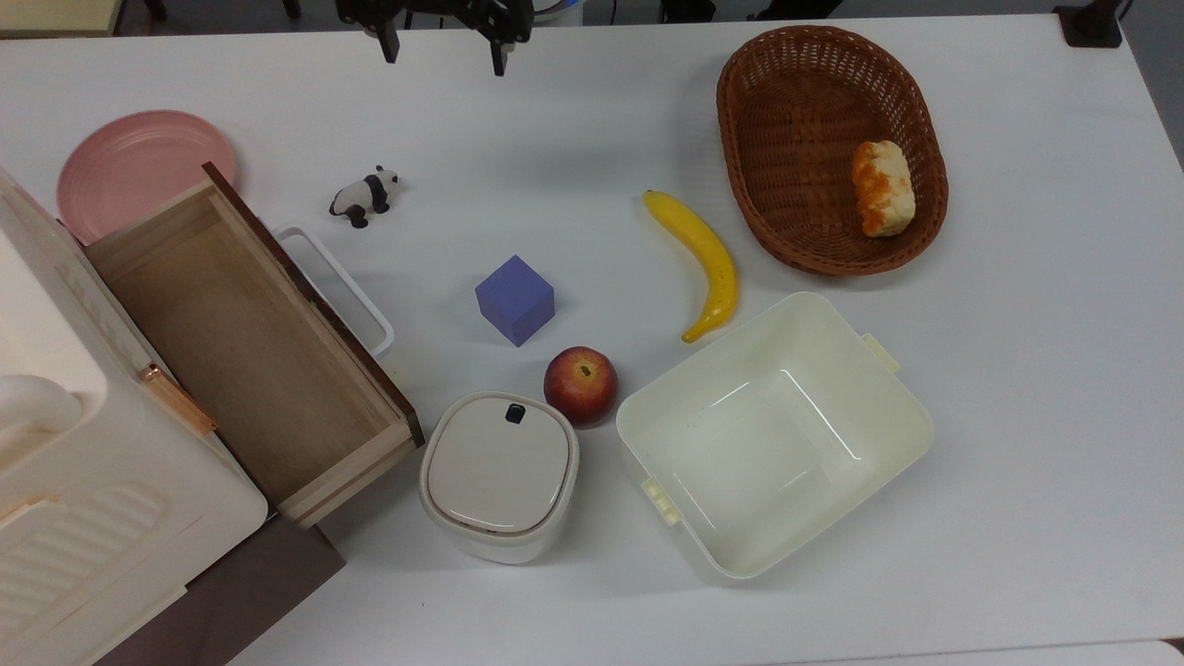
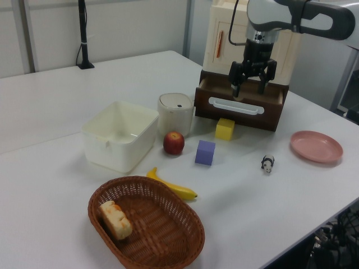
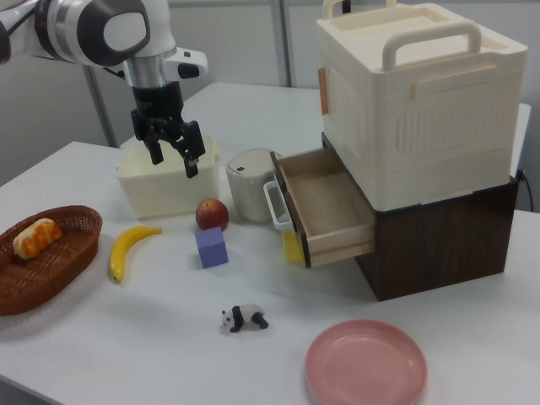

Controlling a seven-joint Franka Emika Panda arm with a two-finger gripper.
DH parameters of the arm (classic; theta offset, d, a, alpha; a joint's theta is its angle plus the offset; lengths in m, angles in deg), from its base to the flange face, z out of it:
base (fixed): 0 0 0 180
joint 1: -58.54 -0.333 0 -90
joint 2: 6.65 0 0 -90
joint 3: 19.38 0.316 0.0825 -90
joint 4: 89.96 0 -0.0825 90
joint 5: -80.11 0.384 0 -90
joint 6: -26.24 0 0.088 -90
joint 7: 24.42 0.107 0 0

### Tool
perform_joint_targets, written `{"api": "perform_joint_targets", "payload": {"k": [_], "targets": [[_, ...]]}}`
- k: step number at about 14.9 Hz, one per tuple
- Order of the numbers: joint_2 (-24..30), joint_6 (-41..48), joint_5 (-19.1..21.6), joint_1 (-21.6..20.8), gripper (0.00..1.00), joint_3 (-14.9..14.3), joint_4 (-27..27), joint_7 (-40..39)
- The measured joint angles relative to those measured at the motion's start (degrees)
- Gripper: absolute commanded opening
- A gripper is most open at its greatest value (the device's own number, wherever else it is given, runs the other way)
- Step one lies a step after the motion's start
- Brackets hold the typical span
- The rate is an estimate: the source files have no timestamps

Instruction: Slide the drawer open

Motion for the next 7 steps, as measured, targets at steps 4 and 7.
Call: {"api": "perform_joint_targets", "payload": {"k": [4,7], "targets": [[0.39,0.00,0.00,-0.05,1.00,-0.24,0.02,0.01],[0.39,0.00,0.00,-0.19,1.00,-0.24,0.14,0.01]]}}
